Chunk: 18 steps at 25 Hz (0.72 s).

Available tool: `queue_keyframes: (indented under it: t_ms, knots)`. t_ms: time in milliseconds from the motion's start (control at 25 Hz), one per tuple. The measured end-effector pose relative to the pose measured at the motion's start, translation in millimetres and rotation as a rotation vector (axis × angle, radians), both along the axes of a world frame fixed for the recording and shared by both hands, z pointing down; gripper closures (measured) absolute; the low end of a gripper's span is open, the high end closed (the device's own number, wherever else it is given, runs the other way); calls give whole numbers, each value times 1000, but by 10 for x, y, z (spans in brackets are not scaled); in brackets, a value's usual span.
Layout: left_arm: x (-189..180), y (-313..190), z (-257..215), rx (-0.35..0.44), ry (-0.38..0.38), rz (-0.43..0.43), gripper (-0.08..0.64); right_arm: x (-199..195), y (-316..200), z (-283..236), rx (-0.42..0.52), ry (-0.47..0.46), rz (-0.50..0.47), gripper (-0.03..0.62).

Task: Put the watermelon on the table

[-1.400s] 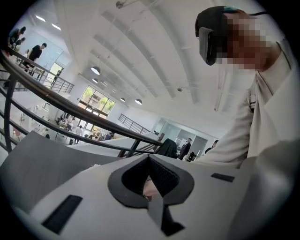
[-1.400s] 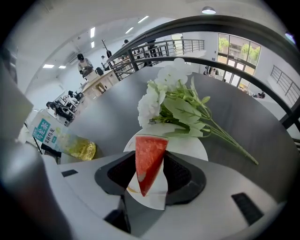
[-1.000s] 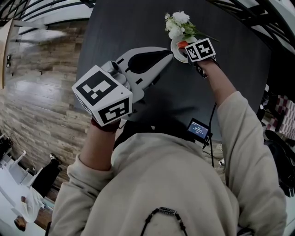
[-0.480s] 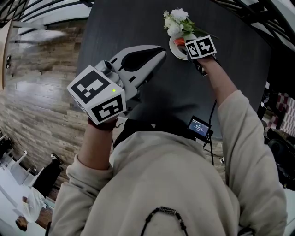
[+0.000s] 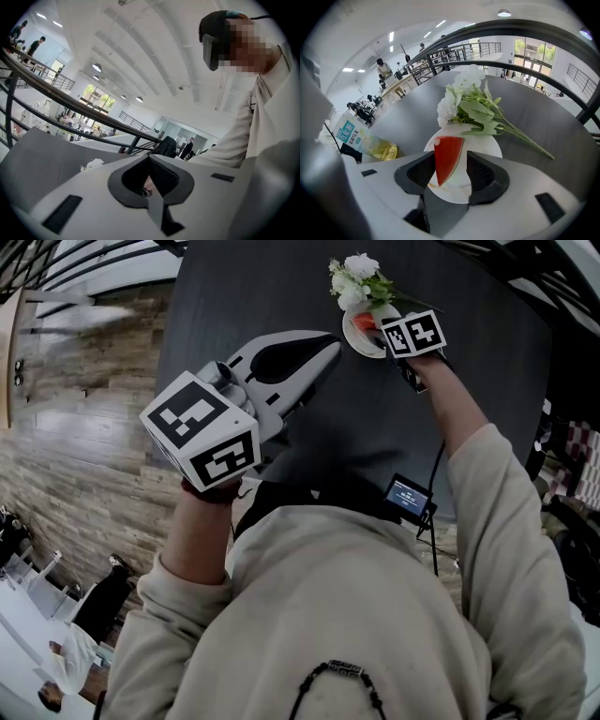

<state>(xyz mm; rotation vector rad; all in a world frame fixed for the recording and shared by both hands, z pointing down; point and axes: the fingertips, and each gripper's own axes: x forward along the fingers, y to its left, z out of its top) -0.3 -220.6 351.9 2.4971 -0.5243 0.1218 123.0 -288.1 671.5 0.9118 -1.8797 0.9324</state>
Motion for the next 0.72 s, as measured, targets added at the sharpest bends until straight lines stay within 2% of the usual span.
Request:
queue_keyframes:
  t_ms: [160, 400, 600, 720]
  knots:
    - [139, 136, 1, 30, -25, 75, 554, 45, -15, -105, 21, -20, 29, 393]
    - [240, 167, -51, 28, -29, 107, 554, 190, 95, -374, 54, -57, 77, 394]
    - [335, 250, -97, 36, -42, 165, 554, 363, 388, -898, 112, -162, 132, 394]
    - [409, 333, -125, 44, -39, 204, 554, 517, 656, -1145, 147, -177, 153, 394]
